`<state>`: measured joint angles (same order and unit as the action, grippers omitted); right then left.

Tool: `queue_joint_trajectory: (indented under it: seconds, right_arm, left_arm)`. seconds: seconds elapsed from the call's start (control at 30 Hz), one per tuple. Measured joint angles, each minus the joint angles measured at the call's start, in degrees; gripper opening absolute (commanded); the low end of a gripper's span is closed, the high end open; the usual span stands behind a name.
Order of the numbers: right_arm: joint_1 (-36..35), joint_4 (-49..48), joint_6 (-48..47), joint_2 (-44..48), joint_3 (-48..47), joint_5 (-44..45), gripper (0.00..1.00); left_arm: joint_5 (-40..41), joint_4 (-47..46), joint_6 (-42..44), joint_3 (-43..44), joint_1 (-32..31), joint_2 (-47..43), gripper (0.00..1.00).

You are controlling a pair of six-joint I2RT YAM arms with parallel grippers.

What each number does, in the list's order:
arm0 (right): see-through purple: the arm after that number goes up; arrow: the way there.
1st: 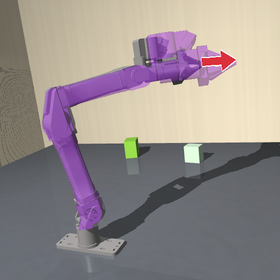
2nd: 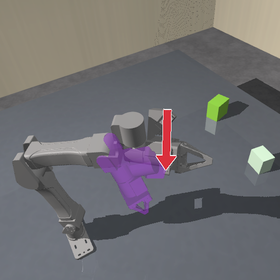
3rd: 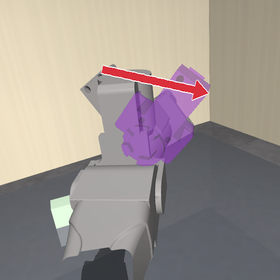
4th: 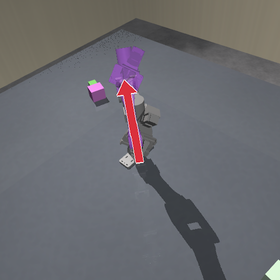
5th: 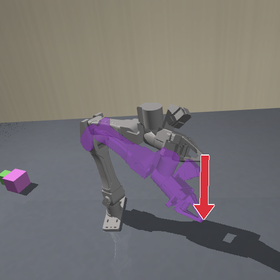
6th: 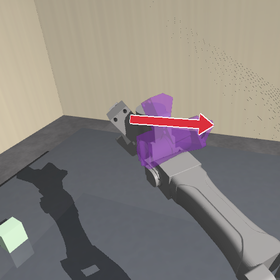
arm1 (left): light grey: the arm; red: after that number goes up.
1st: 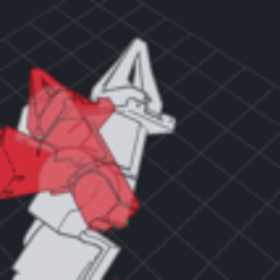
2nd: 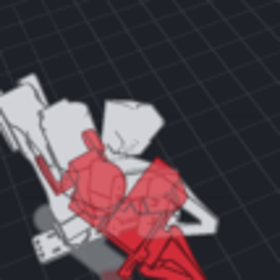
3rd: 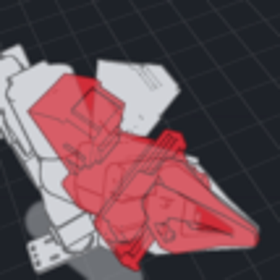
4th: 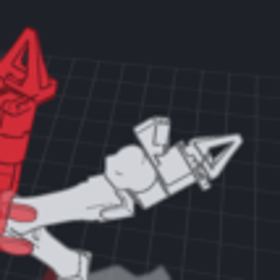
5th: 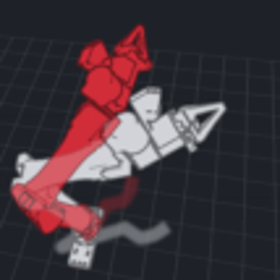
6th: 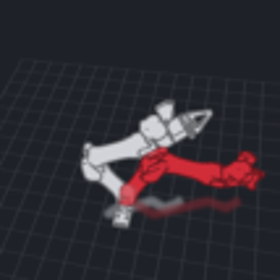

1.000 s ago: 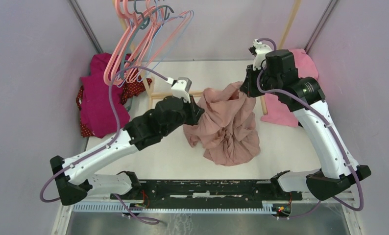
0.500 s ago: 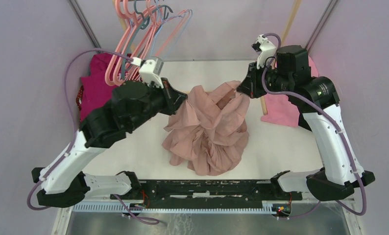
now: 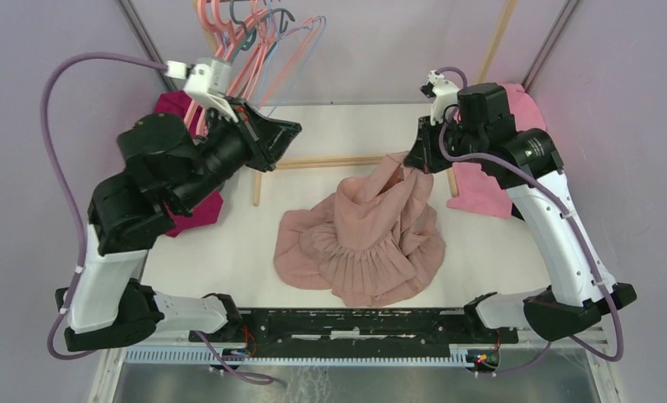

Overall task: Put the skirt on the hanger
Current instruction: Adjust the skirt at the center of the board.

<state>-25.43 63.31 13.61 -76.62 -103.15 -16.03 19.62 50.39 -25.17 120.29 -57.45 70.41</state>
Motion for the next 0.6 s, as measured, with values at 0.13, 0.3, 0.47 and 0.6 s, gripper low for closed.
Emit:
queue_joint_trajectory:
  seconds: [0.13,0.3,0.47,0.6]
  right_arm:
    - [0.04,-3.45,-0.35,1.60,5.62,-0.31,0.01]
    - [0.04,-6.97,-0.44,7.37,20.11,-1.14,0.01]
    - [0.04,-9.77,0.31,11.56,29.14,-1.51,0.01]
    - [0.04,-10.93,1.25,15.82,34.82,-1.31,0.01]
  left_arm:
    - [-0.52,-2.21,-0.07,-14.27,0.00,-3.28,0.13]
    - [-2.64,-8.02,-1.60,-37.13,0.00,-4.07,0.27]
    - [-4.09,-12.63,-1.97,-48.85,0.00,2.38,0.34]
    - [-5.22,-17.94,-1.99,-49.33,0.22,7.61,0.38]
